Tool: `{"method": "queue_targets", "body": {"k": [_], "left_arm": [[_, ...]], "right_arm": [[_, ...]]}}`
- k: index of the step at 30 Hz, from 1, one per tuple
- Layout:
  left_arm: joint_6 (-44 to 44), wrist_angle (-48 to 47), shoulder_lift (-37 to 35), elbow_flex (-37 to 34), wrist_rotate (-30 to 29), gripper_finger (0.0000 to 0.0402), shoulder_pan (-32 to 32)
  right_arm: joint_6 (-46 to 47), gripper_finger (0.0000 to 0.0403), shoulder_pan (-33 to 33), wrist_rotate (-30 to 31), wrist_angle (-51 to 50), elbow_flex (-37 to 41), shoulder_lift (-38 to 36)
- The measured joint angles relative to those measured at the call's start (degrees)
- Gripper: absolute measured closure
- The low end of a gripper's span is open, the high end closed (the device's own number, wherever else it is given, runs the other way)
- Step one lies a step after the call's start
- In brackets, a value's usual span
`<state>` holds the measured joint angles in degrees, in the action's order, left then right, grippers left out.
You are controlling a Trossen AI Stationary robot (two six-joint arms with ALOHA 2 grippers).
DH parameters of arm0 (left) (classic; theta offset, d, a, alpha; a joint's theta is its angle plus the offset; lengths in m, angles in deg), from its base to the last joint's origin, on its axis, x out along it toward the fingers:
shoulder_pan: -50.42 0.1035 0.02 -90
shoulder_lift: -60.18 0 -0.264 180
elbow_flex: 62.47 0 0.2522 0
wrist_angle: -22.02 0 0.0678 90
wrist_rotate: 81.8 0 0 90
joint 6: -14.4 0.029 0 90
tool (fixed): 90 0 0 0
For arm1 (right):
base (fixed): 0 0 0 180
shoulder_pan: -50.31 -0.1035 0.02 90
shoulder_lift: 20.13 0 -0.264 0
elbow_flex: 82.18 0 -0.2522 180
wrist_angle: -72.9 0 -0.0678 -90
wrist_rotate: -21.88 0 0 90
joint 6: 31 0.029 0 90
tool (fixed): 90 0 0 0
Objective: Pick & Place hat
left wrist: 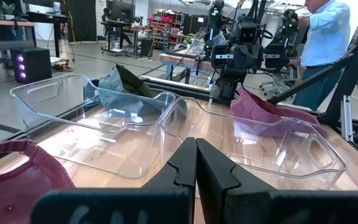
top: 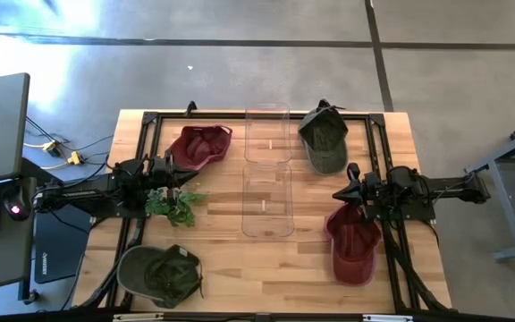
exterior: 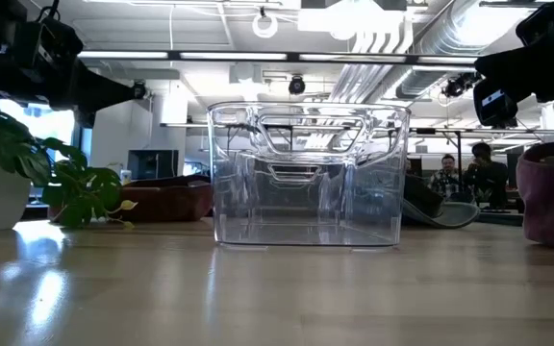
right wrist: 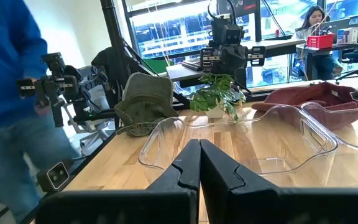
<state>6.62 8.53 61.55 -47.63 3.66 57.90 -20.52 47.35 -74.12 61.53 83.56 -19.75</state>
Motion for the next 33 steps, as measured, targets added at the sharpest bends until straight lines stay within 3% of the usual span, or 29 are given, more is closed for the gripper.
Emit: {"method": "queue_targets", "body": {"k": [15, 18, 25, 29, 33], "left_arm": [[-0.5, 1.0, 0.0, 0.0, -0.7, 0.0402, 0.0], [-6.1, 3.6, 0.0, 0.0, -0.5, 0.0402, 0.0], [-35.2, 19.8, 0.0, 0.0, -2.3, 0.0402, 0.0], [-35.3, 22.1, 0.7, 2.3, -6.0, 0.0402, 0.0], [-32.2, 18.2, 8.3, 11.1, -9.8, 0.0402, 0.0]], "right_arm": [[0.0, 0.0402, 0.0, 0.0, 0.0, 0.0, 0.0], [0.0, 0.0402, 0.0, 0.0, 0.0, 0.0, 0.0], [0.0, 0.0402, 0.0, 0.0, 0.0, 0.0, 0.0], [0.0, 0.0402, 0.0, 0.0, 0.0, 0.0, 0.0], [0.0, 0.0402, 0.0, 0.0, 0.0, 0.0, 0.0]]}}
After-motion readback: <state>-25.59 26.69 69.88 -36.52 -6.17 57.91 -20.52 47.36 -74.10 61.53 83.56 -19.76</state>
